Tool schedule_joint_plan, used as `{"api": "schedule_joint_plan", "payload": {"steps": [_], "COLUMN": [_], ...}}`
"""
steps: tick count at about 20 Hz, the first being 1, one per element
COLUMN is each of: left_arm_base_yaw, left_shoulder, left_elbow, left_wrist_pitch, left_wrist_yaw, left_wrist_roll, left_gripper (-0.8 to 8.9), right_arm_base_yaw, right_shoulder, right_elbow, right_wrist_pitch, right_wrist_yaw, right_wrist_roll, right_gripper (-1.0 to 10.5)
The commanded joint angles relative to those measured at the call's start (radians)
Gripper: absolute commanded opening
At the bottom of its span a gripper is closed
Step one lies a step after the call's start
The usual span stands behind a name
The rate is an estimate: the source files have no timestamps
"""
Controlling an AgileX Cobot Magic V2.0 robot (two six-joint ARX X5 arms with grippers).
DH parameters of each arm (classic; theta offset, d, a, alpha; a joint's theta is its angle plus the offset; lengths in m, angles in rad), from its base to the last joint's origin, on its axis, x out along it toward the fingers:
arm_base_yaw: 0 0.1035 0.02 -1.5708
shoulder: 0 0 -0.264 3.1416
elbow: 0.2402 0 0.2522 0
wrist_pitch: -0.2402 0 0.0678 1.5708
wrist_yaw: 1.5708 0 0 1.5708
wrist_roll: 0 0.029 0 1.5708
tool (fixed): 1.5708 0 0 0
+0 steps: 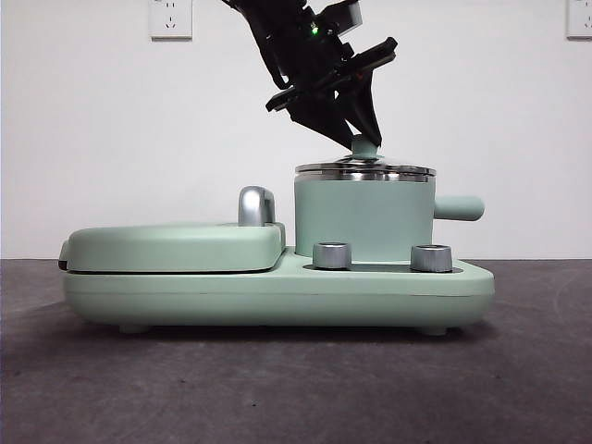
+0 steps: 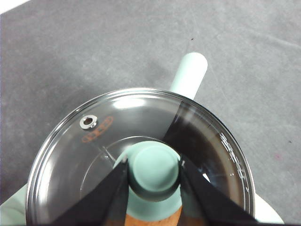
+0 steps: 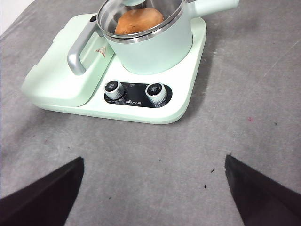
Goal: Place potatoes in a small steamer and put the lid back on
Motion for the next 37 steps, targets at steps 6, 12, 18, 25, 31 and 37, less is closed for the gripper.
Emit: {"api": "schedule_joint_plan", "payload": {"steps": [6,12,18,25,31,37], "left_arm_base_yaw": [-0.01,0.011,0.033,0.025,0.026,0.026], "left_shoulder": [0.027,-0.035,-0.275,-0.668,-1.007,-1.316], "left_elbow": [0.025,0.077,0.076,-0.277,-0.691,-1.014], "left_wrist_pitch": [-0.052,-0.111,-0.405,-0.546,-0.412,-0.164], "left_wrist_yaw": [0.029,0.029,0.029,0.03,0.03,0.029], "left_wrist_roll": [-0.01,-0.084,-0.082,-0.06,-0.127,-0.242], "left_gripper": [4.63,5.97,5.89,4.91,4.89,2.2], "right_arm_base_yaw": [0.006,0.006,0.006,0.006,0.006,0.006], "right_shoulder": [0.002,0.002,0.002,0.003,0.003,0.003], "right_elbow": [0.008,0.008,0.008,0.008,0.008,0.008], "right_wrist_pitch": [0.011,0.011,0.011,0.03,0.079,0.119], "right_wrist_yaw": [0.0,0.0,-0.016,-0.189,-0.204,-0.214], "right_wrist_roll": [0.01,0.01,0.005,-0.077,-0.099,-0.106], "right_gripper": [4.8,4.8,4.8,4.8,4.8,4.2]}}
